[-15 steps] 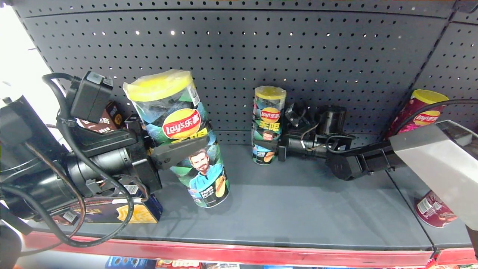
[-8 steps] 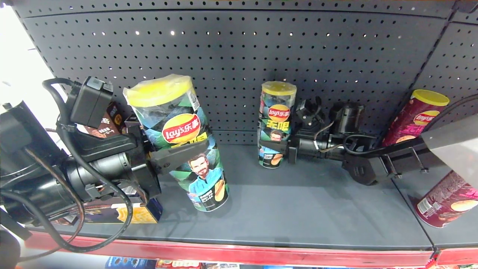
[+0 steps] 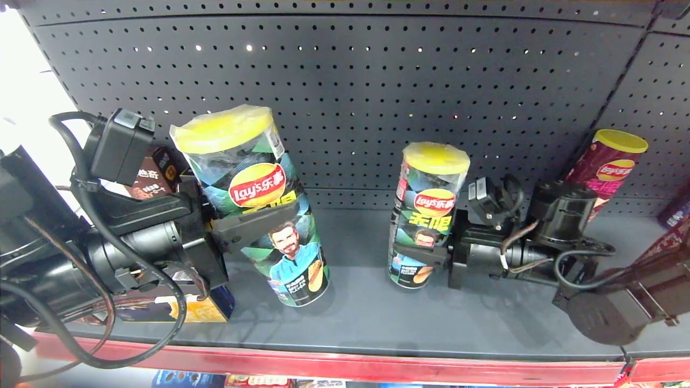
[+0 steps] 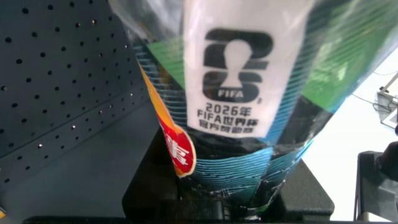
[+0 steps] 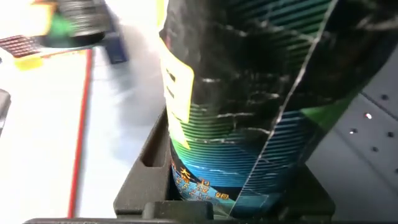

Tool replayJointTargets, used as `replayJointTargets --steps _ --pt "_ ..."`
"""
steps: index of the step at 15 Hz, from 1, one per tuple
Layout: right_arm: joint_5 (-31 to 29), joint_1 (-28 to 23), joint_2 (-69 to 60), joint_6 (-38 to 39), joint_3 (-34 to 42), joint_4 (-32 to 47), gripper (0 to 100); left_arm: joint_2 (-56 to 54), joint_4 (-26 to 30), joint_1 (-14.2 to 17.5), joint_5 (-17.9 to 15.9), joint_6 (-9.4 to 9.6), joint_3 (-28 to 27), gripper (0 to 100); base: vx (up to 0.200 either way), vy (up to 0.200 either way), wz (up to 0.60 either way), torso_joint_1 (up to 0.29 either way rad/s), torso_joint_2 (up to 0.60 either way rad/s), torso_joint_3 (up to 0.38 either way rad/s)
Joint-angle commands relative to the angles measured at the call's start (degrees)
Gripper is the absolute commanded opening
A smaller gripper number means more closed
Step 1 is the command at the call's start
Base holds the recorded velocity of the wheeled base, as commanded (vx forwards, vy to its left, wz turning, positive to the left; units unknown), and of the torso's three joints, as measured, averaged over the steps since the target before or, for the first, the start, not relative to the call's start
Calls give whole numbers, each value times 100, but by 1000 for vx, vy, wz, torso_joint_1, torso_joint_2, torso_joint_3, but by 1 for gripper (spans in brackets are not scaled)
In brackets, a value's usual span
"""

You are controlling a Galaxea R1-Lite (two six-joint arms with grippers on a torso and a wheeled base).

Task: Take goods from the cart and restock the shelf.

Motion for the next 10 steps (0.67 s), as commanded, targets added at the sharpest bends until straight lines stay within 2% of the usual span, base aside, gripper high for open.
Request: replayJointTargets --steps 1,3,10 --pt "-46 148 -266 -6 679 -428 0 0 -2 1 2 -4 -15 0 0 0 0 0 0 0" --pt "-362 315 -196 -6 942 -683 0 0 6 1 2 -4 -7 0 0 0 0 0 0 0" --pt "-415 403 244 -15 1021 -868 0 -9 6 1 -7 -4 2 0 0 0 0 0 0 0"
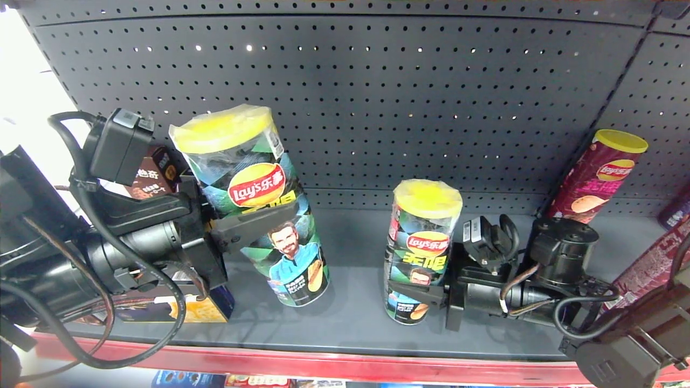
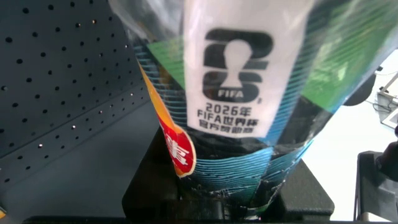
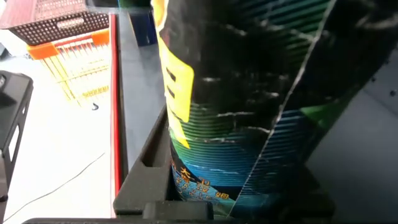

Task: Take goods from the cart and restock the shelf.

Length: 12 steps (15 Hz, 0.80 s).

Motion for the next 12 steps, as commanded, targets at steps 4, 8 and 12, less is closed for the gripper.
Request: replayJointTargets --steps 4,8,12 --pt "5 13 175 -10 34 -20 0 -3 -11 -2 -2 -4 2 0 0 0 0 0 0 0" --pt "5 31 210 -28 42 -29 0 6 -11 -2 -2 -4 2 0 0 0 0 0 0 0" --pt "-3 92 193 -37 280 -169 100 6 -11 -2 -2 -4 28 0 0 0 0 0 0 0"
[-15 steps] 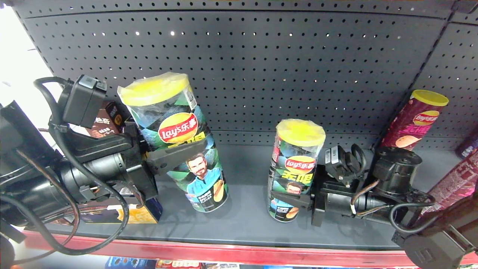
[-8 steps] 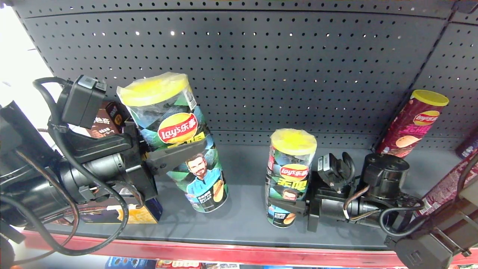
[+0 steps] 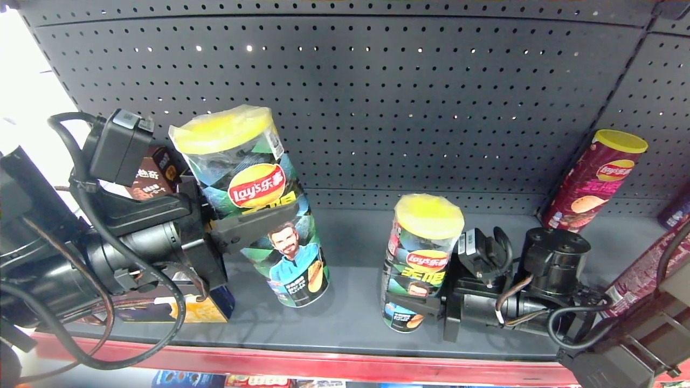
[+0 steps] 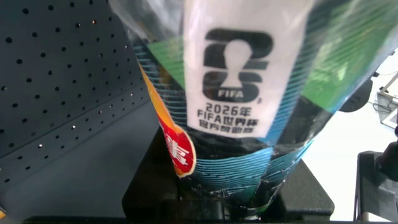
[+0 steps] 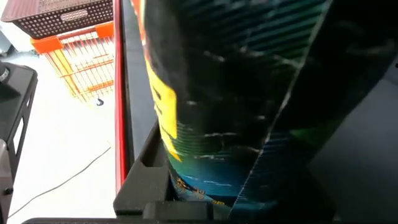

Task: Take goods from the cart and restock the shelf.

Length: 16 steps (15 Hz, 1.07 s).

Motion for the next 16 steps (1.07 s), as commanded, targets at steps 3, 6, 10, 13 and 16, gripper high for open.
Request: replayJointTargets --steps 3,6,10,13,16 --pt "-10 -35 -100 -1 65 -32 100 9 -2 -5 0 -2 23 0 0 0 0 0 0 0" --pt "-151 -35 -521 -1 144 -15 100 0 -11 -5 0 7 75 0 0 0 0 0 0 0" --pt "-151 -202 -1374 8 733 55 100 -44 -2 -5 9 -2 84 0 0 0 0 0 0 0" --pt "-151 -421 -2068 -1 1357 55 100 -150 15 -13 9 7 102 0 0 0 0 0 0 0" --pt "-159 -729 -2692 -1 2060 55 100 -255 15 -5 9 -2 181 0 0 0 0 0 0 0"
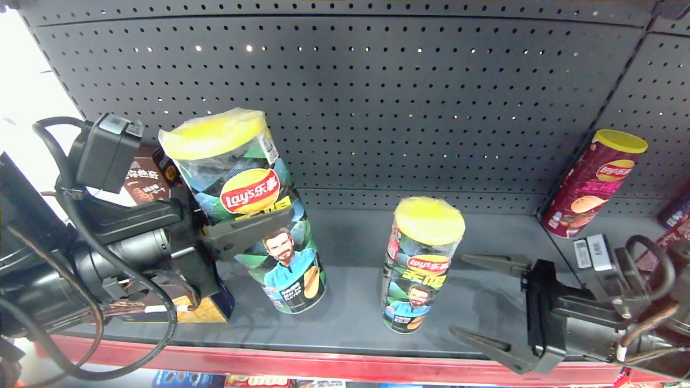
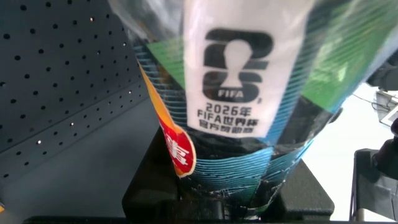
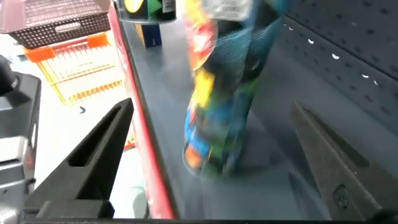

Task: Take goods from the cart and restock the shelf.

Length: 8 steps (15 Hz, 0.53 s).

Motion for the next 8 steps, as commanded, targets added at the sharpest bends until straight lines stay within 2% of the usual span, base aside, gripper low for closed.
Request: replayJointTargets --steps 1,5,6,8 --pt "9 -294 -795 -1 612 7 100 -113 2 0 2 2 48 0 0 0 0 0 0 0" --pt "0 -338 -2008 8 1069 455 100 -263 11 0 2 -6 179 0 0 0 0 0 0 0" --pt "-158 -382 -2790 8 1113 1158 100 -272 11 0 2 2 118 0 0 0 0 0 0 0" --pt "-887 -443 -4109 51 1043 2556 100 -263 -7 0 -7 2 65 0 0 0 0 0 0 0"
